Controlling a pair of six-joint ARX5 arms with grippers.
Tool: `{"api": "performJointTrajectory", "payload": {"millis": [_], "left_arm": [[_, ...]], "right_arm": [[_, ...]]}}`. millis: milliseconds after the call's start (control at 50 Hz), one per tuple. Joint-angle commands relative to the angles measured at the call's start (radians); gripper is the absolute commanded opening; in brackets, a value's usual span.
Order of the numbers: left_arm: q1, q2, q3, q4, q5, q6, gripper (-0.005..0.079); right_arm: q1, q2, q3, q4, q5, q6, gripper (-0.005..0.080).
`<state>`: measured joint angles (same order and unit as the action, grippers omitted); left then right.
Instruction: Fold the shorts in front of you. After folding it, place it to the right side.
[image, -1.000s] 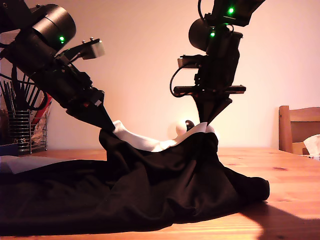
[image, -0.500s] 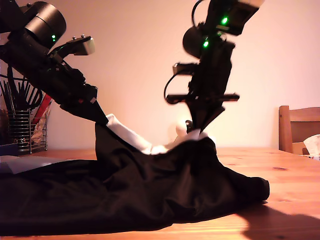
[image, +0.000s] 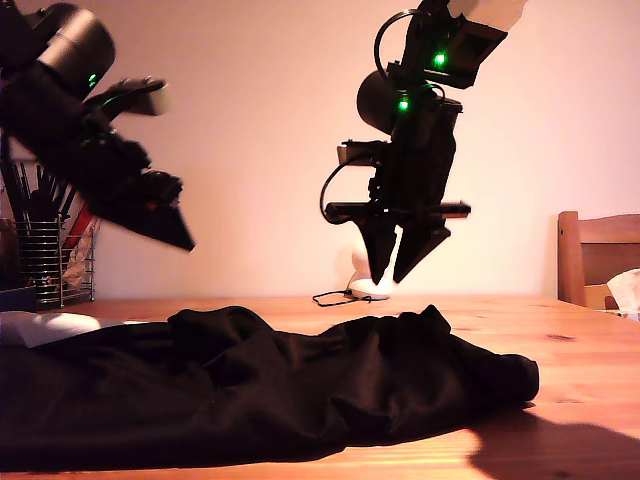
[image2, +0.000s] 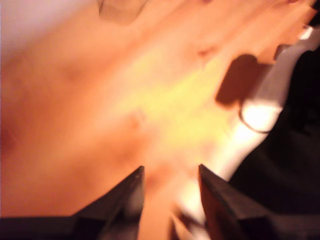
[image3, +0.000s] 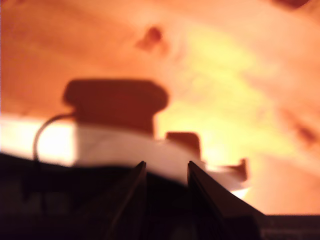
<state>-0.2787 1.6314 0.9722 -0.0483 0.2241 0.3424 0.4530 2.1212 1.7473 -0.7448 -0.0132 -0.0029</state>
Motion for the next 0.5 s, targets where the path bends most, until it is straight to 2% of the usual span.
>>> {"api": "performJointTrajectory", "payload": {"millis": [0, 80, 160, 320, 480], "left_arm": [[-0.010, 0.012, -0.009, -0.063, 0.024, -0.055, 0.0133], [-0.013, 0.012, -0.009, -0.155, 0.044, -0.057, -0.0013], [-0.012, 0.012, -0.009, -0.241, 0.051, -0.090, -0.0019], [-0.013, 0.011, -0.009, -0.409, 0.057, -0.189, -0.0019], [-0.011, 0.011, -0.009, -0.532, 0.027, -0.249, -0.0019]], "right_arm": [[0.003, 0.014, 0.009, -0.035, -0.043, -0.024, 0.0186], [0.005, 0.014, 0.009, -0.062, -0.102, -0.034, 0.0091], [0.010, 0.014, 0.009, -0.075, -0.151, -0.055, -0.0020], [0.016, 0.015, 0.008, -0.082, -0.193, -0.107, -0.0011], [0.018, 0.020, 0.005, -0.029, -0.199, -0.123, -0.0011]]}}
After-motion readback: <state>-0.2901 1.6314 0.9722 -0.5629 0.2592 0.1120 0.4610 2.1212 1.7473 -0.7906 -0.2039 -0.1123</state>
